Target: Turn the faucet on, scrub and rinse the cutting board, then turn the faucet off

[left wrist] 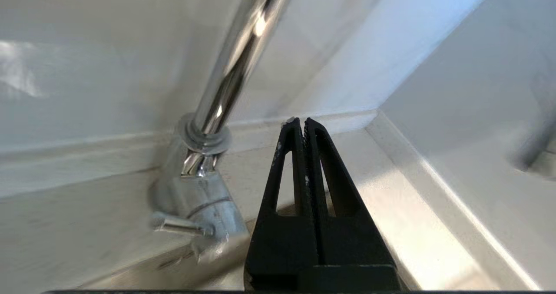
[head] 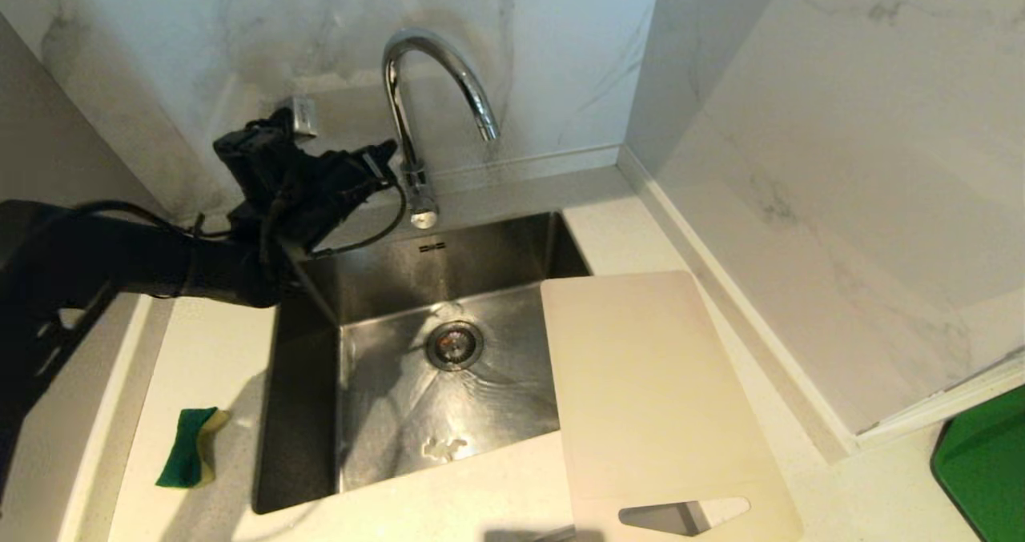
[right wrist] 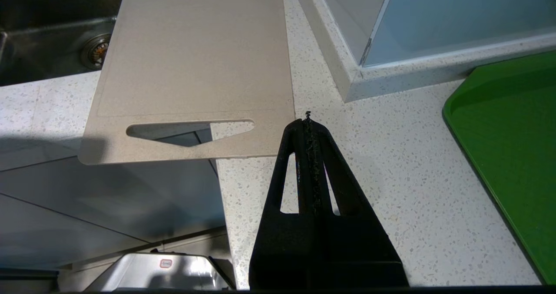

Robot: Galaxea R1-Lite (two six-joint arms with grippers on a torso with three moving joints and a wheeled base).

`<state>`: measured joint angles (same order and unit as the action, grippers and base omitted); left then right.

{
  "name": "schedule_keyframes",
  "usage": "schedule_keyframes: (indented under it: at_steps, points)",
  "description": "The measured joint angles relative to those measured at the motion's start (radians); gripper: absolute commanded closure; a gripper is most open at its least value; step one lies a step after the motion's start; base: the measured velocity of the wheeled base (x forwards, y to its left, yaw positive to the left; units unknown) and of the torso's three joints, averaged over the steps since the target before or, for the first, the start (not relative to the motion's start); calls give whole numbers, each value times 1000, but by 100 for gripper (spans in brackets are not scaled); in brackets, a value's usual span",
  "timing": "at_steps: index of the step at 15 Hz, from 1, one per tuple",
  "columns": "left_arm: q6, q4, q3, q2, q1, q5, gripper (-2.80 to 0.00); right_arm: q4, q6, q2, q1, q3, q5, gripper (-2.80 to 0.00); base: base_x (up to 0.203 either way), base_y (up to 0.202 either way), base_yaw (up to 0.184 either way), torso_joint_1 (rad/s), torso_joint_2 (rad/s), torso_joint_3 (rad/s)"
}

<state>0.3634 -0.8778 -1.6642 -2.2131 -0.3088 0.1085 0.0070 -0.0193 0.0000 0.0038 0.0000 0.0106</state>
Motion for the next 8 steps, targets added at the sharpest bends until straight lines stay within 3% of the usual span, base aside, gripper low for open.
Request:
schedule_keyframes:
  at_steps: [2, 5, 6, 8]
  points:
    - [-97, 104, 86, 124, 31, 1, 0, 0, 0, 0, 0, 0, 0, 0, 0, 0, 0, 0, 0, 0]
    - [-302, 234, 210, 303, 168, -2, 0, -1, -1, 0, 0, 0, 0, 0, 0, 0, 0, 0, 0, 0]
    - [-344, 266, 244, 353, 216, -3, 0, -2, -1, 0, 0, 0, 0, 0, 0, 0, 0, 0, 0, 0]
    - [-363, 351, 303, 461, 306, 0, 0, -1, -2, 0, 0, 0, -1, 0, 0, 0, 0, 0, 0, 0]
